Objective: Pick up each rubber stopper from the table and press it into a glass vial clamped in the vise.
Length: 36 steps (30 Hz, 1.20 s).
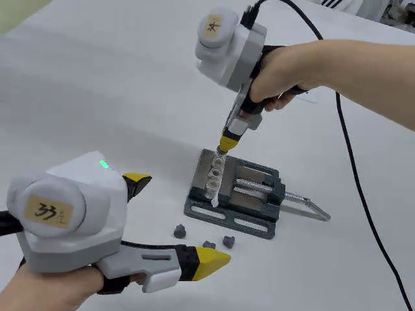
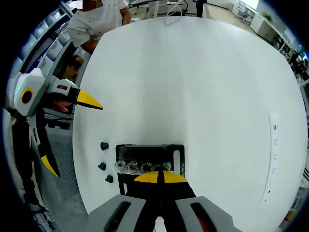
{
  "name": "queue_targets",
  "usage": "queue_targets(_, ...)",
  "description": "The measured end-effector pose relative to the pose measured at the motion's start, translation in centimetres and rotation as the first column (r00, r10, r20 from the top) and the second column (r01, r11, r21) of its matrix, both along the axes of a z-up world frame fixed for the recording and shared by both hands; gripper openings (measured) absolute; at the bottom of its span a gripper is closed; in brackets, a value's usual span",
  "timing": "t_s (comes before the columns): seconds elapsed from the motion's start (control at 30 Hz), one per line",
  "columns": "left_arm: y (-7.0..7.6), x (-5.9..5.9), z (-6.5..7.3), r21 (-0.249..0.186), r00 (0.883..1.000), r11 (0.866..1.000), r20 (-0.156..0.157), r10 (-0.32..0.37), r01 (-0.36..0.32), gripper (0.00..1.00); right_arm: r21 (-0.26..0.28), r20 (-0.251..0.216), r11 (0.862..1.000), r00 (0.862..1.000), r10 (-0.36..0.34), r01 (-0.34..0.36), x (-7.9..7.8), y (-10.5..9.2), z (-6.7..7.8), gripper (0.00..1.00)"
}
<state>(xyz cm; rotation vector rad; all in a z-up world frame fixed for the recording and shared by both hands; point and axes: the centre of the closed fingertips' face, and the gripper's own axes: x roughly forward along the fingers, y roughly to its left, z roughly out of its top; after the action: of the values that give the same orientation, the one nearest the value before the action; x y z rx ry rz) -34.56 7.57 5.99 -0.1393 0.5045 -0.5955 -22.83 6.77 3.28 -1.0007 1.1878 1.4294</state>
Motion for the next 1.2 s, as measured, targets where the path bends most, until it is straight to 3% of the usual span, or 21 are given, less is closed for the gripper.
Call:
queue_targets(0.13,0.2,0.0,0.1,0.014,1.0,1.0,0.002,0.003,-0.003,0.99,0.049,0.01,0.999,1.0,0.013,-0.014,0.2,-0.1,0.1,0.0)
queue_targets(0.33,0.2,-0.5,0.4,0.028,1.0,1.0,0.008,-0.004,0.004,0.99,0.06,0.031,0.998,0.999,0.012,-0.014,0.5,0.0,-0.1,0.0)
queue_targets(0.43,0.2,-0.6,0.5,0.032,1.0,0.999,0.012,-0.006,0.005,0.99,0.086,0.054,0.995,0.997,0.056,-0.06,0.8,0.1,-0.1,0.0)
queue_targets(0.6,0.2,-0.9,0.6,0.035,1.0,0.999,0.017,-0.008,0.007,0.99,0.137,0.068,0.989,0.997,0.047,-0.056,0.8,0.0,-0.1,0.0)
queue_targets(0.9,0.1,-1.1,0.9,0.04,1.0,0.999,0.025,-0.016,0.015,0.99,0.169,0.092,0.985,0.995,0.024,-0.04,0.7,0.2,0.1,0.0)
queue_targets(0.97,0.1,-1.1,1.0,0.042,0.999,0.999,0.028,-0.015,0.014,0.99,0.183,0.059,0.983,0.998,0.007,-0.018,0.2,0.1,0.3,0.05)
queue_targets(1.0,0.1,-1.2,1.0,0.042,0.999,0.999,0.029,-0.016,0.015,0.99,0.189,0.076,0.982,0.997,0.015,-0.029,0.2,0.1,0.3,0.07)
queue_targets(1.03,0.2,-1.2,1.0,0.043,0.999,0.999,0.03,-0.015,0.014,0.99,0.19,0.133,0.98,0.99,0.038,-0.063,1.0,0.1,0.3,0.11)
queue_targets(1.07,0.2,-1.2,1.0,0.044,0.999,0.999,0.031,-0.015,0.014,0.99,0.182,0.157,0.98,0.986,0.049,-0.078,1.2,-0.2,0.3,0.17)
queue_targets(1.2,0.5,-1.2,1.1,0.047,0.999,0.999,0.035,-0.013,0.012,0.99,0.228,0.162,0.972,0.987,0.021,-0.058,0.3,-1.0,0.6,0.33)
